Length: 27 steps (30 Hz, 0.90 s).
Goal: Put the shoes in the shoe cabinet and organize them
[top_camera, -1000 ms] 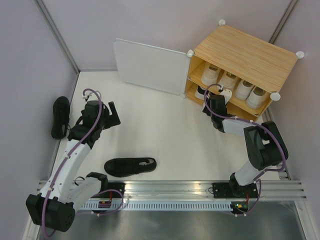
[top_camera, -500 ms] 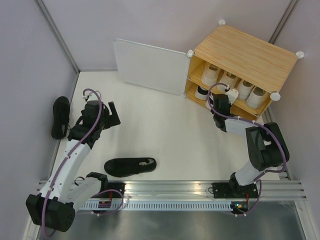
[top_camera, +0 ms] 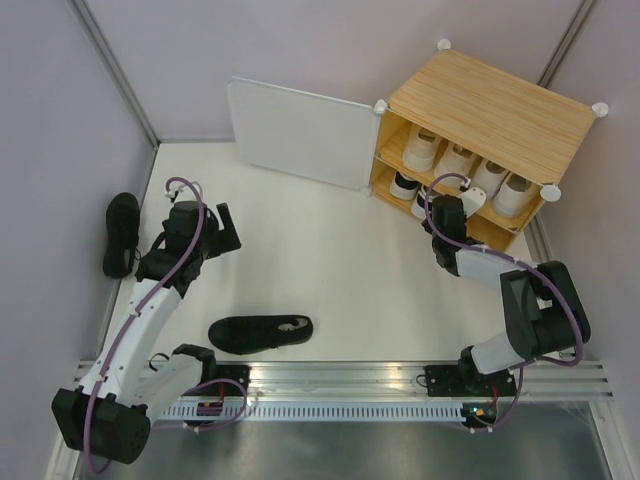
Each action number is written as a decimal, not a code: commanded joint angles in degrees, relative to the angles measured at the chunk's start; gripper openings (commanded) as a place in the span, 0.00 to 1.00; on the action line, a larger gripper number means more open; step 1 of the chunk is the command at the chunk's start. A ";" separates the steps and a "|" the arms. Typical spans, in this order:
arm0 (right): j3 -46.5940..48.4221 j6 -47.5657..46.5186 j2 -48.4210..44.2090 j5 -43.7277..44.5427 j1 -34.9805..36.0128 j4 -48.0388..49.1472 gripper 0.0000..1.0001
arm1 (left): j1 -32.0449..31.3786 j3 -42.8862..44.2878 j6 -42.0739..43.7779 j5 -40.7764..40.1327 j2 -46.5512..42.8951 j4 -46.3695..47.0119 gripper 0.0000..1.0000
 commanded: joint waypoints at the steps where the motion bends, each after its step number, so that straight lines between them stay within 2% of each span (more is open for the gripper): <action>1: -1.06 6.14 1.14 -1.25 -0.29 4.60 0.32 | 0.21 -0.03 1.85 -0.62 -0.36 1.76 1.00; 11: -1.68 14.06 8.09 -0.47 -1.26 12.17 0.27 | 0.12 -0.03 1.85 -0.53 -0.28 1.76 1.00; 19: 0.87 13.45 12.04 -0.46 -3.28 15.51 0.26 | 0.21 0.05 1.85 -0.44 -0.36 1.85 1.00; 27: 4.56 12.83 14.50 -1.16 -4.07 13.93 0.26 | 0.21 -0.03 1.85 -0.70 -0.28 1.76 1.00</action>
